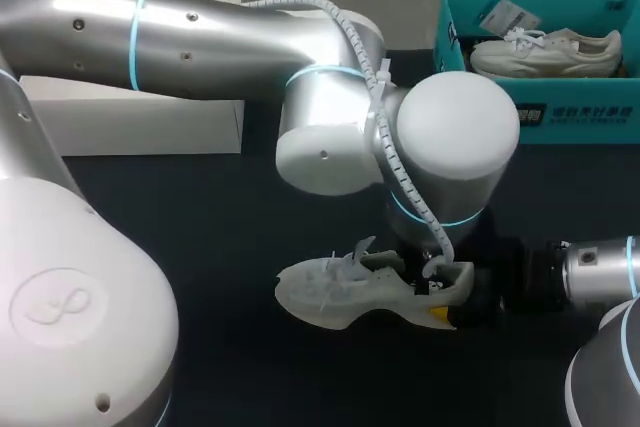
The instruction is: Take the shoe out of the shoebox, open the shoe tongue, remove and reinsert the insole, then place the shoe into the shoebox
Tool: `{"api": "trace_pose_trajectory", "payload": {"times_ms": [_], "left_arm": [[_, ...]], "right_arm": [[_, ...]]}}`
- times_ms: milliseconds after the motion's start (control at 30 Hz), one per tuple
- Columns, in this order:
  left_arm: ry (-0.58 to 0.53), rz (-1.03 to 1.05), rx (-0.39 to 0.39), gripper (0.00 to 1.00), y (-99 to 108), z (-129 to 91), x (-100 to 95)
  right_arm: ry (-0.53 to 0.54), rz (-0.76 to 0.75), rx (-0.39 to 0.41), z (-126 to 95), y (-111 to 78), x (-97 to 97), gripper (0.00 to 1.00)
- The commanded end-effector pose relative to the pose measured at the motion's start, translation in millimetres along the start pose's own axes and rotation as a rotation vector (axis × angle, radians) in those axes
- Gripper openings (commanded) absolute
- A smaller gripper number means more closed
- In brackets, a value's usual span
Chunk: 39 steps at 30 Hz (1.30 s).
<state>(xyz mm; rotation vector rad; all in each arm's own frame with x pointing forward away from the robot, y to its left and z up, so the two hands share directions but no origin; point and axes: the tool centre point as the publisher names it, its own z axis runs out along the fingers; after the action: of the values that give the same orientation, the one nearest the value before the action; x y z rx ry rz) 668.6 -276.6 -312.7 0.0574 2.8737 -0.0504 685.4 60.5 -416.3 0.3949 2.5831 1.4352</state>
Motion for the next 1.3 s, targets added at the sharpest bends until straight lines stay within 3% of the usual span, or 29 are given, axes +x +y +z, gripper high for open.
{"api": "trace_pose_trajectory", "payload": {"times_ms": [33, 567, 1033, 1300], "left_arm": [[0.031, 0.009, 0.029, 0.0, 0.3, 15.8, -7.4], [0.101, 0.073, 0.051, 0.0, -12.0, 39.4, -1.9], [0.134, 0.095, 0.047, 0.0, -9.0, 51.3, -3.1], [0.148, 0.084, 0.032, 0.0, 3.7, 52.4, 8.5]], "right_arm": [[-0.003, 0.0, 0.005, 1.6, -1.3, -0.2, 0.0], [-0.003, 0.0, 0.005, 1.6, -1.3, -0.2, 0.0], [-0.003, 0.0, 0.005, 1.6, -1.3, -0.2, 0.0], [-0.003, 0.0, 0.005, 1.6, -1.3, -0.2, 0.0]]}}
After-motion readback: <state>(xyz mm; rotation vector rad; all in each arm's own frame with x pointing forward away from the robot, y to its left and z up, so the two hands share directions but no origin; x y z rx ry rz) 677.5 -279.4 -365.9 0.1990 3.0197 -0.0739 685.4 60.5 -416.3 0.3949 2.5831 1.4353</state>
